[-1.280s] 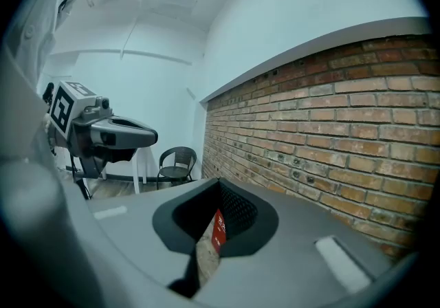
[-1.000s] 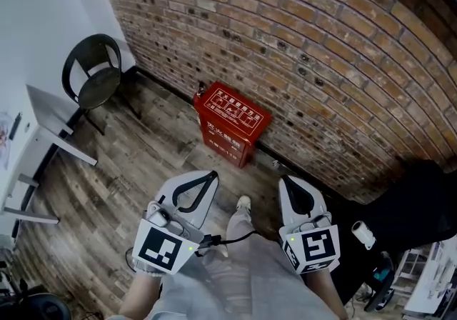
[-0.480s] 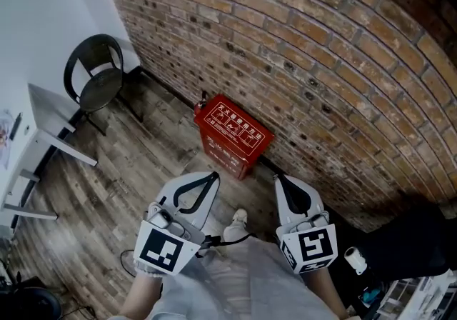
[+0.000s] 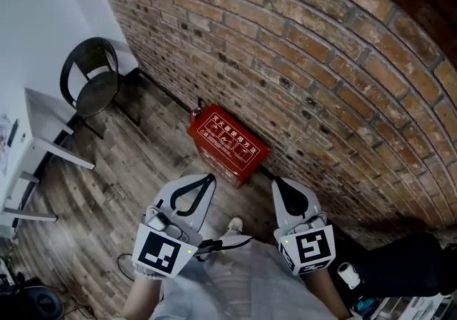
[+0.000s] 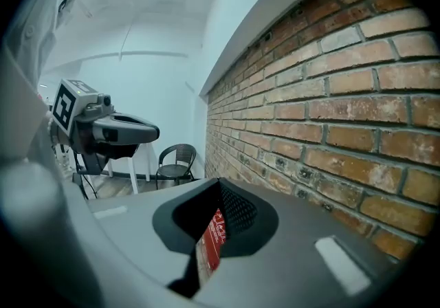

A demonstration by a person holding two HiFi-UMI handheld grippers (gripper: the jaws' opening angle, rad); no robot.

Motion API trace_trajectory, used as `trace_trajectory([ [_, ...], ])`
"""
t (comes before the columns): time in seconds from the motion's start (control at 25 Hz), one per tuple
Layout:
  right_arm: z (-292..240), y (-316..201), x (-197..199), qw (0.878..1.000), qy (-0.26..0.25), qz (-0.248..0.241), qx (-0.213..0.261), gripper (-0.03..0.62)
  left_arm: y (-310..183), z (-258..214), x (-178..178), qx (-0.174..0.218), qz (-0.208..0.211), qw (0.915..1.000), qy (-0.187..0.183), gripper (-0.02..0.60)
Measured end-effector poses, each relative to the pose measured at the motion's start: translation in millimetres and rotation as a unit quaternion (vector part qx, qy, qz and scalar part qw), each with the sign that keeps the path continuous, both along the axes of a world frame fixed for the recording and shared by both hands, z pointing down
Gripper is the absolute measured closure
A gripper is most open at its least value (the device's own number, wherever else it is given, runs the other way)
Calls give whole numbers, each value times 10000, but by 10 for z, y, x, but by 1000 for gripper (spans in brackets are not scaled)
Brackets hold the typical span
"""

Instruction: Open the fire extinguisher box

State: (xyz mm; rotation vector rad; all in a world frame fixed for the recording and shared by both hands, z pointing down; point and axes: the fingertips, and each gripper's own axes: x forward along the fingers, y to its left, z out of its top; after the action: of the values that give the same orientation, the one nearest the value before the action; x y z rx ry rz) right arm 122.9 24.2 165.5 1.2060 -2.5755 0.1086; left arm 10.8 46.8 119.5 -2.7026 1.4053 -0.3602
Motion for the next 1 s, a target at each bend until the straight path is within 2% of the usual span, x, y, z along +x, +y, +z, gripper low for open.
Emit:
trace_trajectory([
  [0.44,315,-266,220,9990,-41,105,-422,586,-335,202,144,-229,20,9996,-166,583],
  [1.0,740,-472,181,9944,-38,240,-1027,586,-660,516,55,-563,187,9981,-183,583],
])
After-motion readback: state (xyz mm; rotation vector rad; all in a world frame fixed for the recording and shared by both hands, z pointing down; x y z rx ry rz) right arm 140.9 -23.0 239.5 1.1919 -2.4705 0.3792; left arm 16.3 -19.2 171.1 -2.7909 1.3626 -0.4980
